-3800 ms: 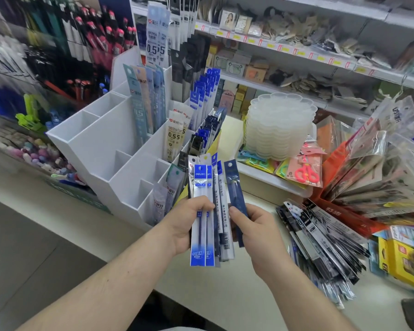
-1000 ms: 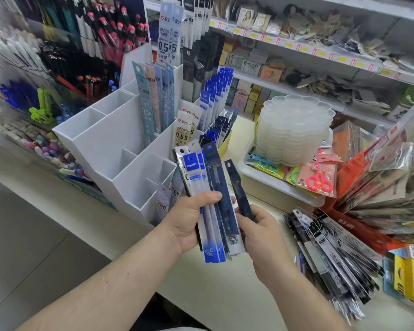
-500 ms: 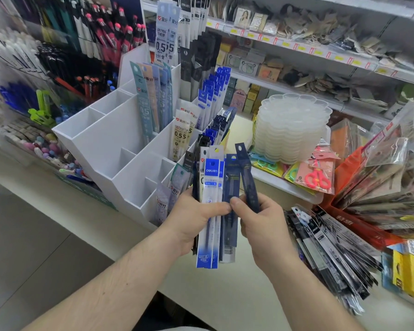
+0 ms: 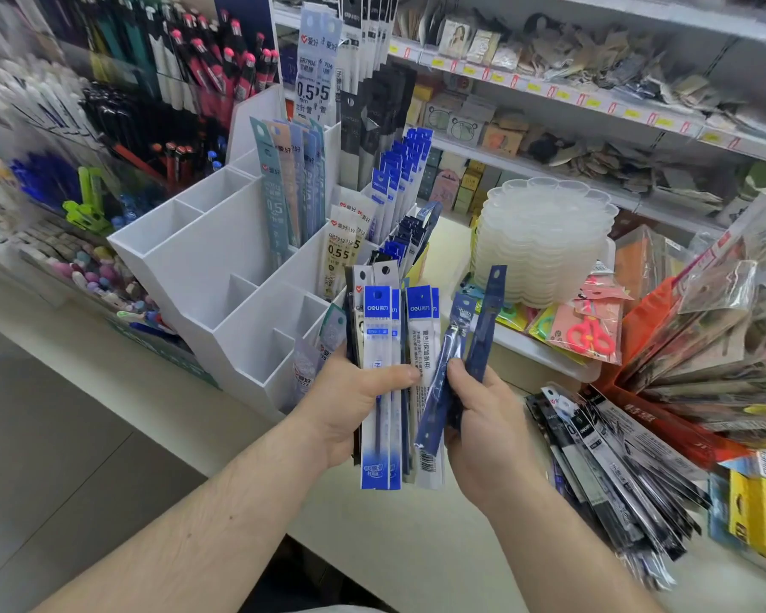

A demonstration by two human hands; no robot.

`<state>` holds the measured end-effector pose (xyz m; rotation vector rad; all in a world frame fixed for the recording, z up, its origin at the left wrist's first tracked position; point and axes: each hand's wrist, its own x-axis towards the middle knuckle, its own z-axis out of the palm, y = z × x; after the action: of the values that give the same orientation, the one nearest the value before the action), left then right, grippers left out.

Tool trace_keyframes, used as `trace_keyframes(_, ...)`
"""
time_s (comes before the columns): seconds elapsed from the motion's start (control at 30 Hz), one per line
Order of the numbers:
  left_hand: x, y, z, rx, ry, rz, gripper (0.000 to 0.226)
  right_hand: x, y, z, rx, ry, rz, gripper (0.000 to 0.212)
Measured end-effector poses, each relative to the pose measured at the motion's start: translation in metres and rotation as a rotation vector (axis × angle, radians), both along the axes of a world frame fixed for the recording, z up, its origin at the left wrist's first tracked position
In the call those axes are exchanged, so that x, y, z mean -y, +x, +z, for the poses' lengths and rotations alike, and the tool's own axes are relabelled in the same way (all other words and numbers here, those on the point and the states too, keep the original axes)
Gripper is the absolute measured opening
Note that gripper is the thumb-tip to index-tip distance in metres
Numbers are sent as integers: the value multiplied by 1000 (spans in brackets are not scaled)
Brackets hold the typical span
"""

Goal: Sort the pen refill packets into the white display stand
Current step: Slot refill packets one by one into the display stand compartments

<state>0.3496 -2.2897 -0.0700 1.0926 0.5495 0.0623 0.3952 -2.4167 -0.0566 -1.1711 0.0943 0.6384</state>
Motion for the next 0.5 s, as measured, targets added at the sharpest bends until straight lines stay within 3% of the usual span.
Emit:
trace_keyframes(0.33, 6, 3, 0, 26, 3, -31, 32, -14, -6, -10, 101, -229, -111, 17)
trace_keyframes(0.5, 5, 5, 0, -48, -9, 24, 26, -13, -6, 1, 60, -118, -124, 17)
